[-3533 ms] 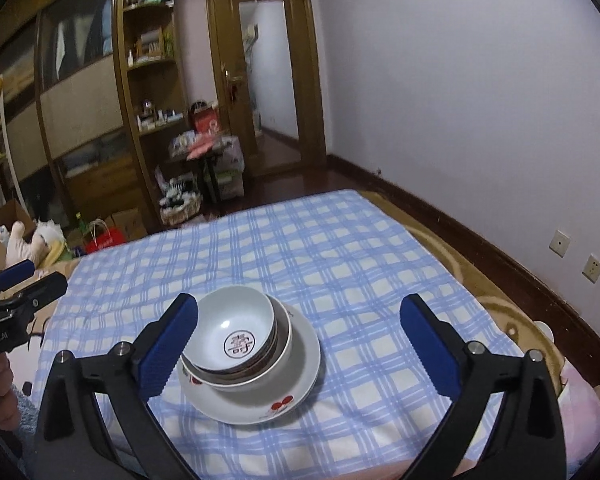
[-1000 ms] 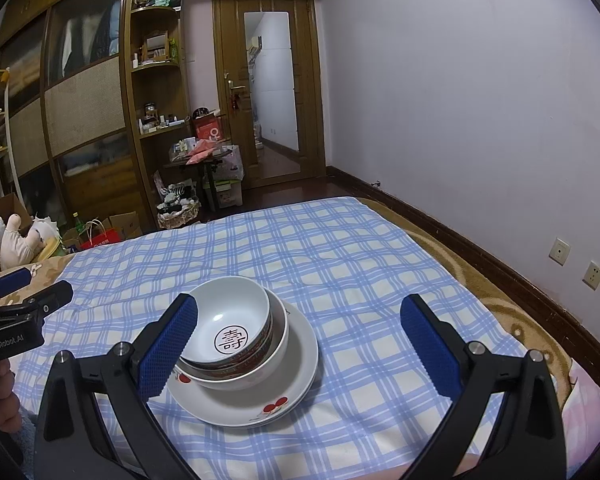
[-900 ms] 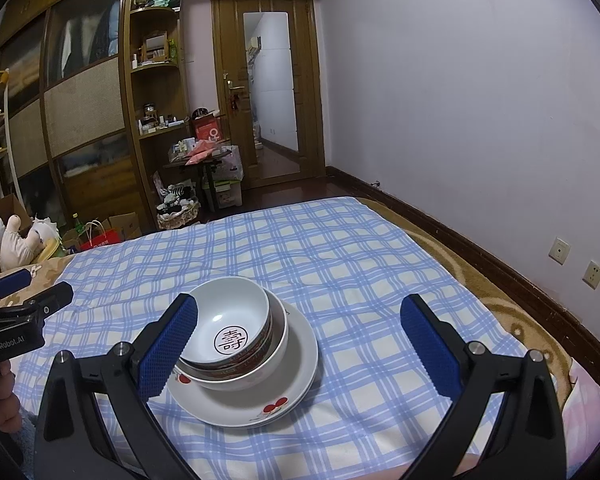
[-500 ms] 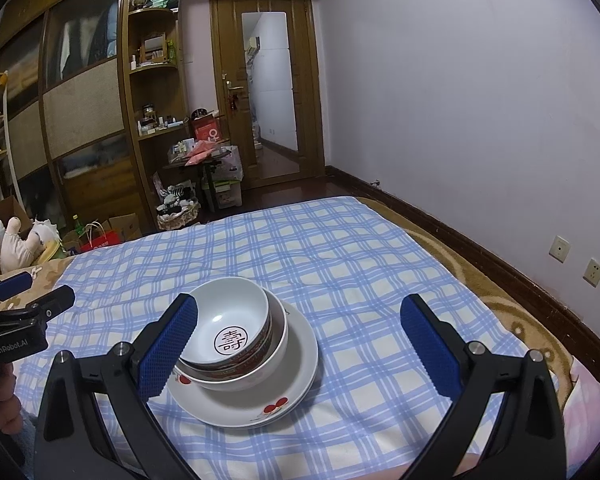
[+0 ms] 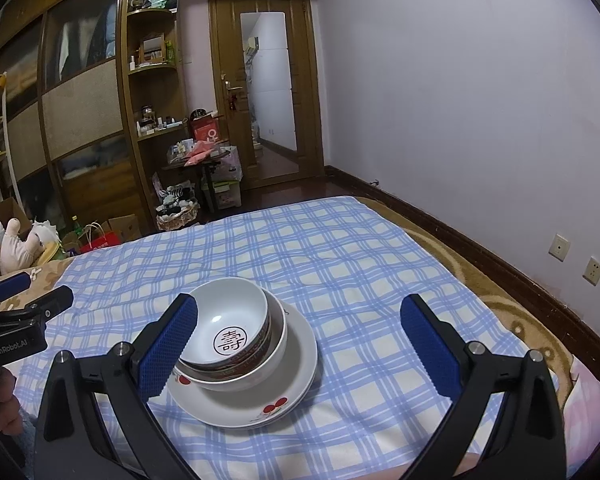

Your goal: Organize plates and bowls

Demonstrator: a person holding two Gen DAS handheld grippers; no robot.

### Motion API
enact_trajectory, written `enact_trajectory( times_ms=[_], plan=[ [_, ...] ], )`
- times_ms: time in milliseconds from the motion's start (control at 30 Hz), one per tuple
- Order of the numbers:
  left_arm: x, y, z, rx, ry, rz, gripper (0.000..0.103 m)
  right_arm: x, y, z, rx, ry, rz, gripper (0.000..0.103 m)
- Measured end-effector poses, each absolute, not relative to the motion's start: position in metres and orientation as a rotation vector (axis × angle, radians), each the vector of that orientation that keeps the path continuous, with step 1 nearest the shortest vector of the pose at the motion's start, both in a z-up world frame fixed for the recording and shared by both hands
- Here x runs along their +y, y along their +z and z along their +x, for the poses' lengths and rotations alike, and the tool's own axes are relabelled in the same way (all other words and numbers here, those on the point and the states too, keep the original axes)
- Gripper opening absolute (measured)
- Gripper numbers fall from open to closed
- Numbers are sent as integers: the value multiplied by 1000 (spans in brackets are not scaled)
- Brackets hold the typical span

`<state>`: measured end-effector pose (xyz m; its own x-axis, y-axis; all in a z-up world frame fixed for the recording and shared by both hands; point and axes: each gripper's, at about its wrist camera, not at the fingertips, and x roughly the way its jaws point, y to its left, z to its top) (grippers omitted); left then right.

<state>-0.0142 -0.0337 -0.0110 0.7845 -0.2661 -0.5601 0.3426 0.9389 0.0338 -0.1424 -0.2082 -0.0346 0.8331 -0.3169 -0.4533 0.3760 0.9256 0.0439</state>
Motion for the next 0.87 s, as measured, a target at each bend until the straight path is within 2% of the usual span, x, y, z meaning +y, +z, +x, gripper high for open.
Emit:
enact_trajectory(
  times_ms=[867],
  plan=[
    [-34,-10,-13,582,-325,142,93,-207,-35,-142,456,-368,136,103]
  ],
)
